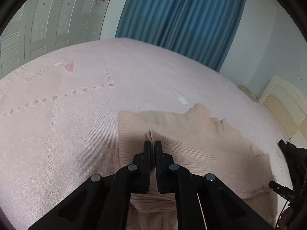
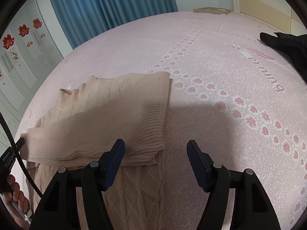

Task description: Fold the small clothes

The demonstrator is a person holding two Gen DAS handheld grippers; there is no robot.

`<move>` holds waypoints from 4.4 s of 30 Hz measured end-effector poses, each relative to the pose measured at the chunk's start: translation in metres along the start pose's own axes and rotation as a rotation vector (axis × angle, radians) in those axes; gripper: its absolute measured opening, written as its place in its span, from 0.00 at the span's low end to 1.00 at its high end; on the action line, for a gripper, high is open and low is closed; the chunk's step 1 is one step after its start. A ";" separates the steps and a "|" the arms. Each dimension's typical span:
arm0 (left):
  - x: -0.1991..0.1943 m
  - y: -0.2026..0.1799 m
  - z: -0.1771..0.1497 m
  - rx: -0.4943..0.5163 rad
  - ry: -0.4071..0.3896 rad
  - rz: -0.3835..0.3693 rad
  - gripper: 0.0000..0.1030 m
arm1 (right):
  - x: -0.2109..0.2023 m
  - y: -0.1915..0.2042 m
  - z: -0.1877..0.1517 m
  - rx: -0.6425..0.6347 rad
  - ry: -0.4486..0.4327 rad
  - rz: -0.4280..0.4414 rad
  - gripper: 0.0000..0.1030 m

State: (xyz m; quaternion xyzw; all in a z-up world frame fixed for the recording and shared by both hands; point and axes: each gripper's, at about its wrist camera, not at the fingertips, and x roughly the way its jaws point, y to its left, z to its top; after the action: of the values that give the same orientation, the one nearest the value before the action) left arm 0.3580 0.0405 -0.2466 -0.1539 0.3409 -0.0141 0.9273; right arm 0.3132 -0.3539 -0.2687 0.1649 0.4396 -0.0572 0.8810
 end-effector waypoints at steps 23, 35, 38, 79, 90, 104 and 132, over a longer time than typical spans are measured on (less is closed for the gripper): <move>-0.055 -0.003 -0.030 0.040 -0.032 0.088 0.38 | -0.071 0.010 -0.011 -0.025 -0.135 -0.050 0.49; -0.156 0.006 -0.096 0.141 0.026 0.047 0.38 | -0.161 -0.006 -0.124 -0.083 -0.042 -0.017 0.26; -0.185 0.019 -0.113 0.092 0.044 -0.002 0.38 | -0.183 -0.004 -0.143 -0.132 -0.061 -0.032 0.28; -0.201 0.033 -0.183 -0.023 0.326 -0.103 0.11 | -0.167 0.002 -0.218 -0.123 0.136 0.125 0.12; -0.193 0.032 -0.184 -0.049 0.351 -0.130 0.19 | -0.161 0.007 -0.219 -0.134 0.107 0.105 0.14; -0.188 0.048 -0.184 -0.149 0.374 -0.209 0.20 | -0.154 0.001 -0.213 -0.068 0.157 0.148 0.14; -0.217 0.072 -0.157 -0.324 0.263 -0.381 0.07 | -0.196 -0.011 -0.204 -0.003 0.031 0.207 0.08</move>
State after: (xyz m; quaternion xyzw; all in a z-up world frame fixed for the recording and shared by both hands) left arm 0.0859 0.0936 -0.2448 -0.3580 0.4212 -0.1532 0.8191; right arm 0.0370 -0.3035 -0.2297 0.2091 0.4337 0.0375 0.8756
